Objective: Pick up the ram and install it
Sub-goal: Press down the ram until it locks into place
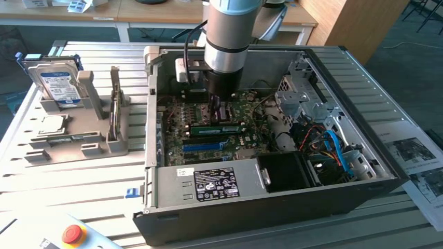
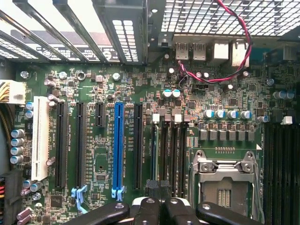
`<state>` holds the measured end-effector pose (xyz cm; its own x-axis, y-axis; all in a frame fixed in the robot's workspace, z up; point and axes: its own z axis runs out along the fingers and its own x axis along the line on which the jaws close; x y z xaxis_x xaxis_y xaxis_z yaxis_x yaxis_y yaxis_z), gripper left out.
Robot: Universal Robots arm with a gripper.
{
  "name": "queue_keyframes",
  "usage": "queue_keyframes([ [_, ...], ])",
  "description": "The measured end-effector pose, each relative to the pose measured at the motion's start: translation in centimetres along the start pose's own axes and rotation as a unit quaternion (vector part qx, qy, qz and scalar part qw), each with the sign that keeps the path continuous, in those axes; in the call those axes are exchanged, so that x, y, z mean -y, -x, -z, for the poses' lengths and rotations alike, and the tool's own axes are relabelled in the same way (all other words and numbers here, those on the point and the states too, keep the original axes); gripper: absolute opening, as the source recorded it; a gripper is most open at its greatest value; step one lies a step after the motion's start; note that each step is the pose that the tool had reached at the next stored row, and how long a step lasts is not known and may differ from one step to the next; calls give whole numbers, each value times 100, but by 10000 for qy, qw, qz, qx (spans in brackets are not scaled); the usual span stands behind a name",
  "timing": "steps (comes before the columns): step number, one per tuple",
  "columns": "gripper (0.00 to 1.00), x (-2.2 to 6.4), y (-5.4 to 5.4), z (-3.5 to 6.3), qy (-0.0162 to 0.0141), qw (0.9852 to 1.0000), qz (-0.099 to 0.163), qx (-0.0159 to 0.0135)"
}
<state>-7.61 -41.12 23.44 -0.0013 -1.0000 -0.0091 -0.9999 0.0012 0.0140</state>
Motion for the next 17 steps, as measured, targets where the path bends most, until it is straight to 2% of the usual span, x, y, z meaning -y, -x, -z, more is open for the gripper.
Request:
queue_keyframes([
  [17, 11, -3, -27, 0, 0, 10000, 0, 0],
])
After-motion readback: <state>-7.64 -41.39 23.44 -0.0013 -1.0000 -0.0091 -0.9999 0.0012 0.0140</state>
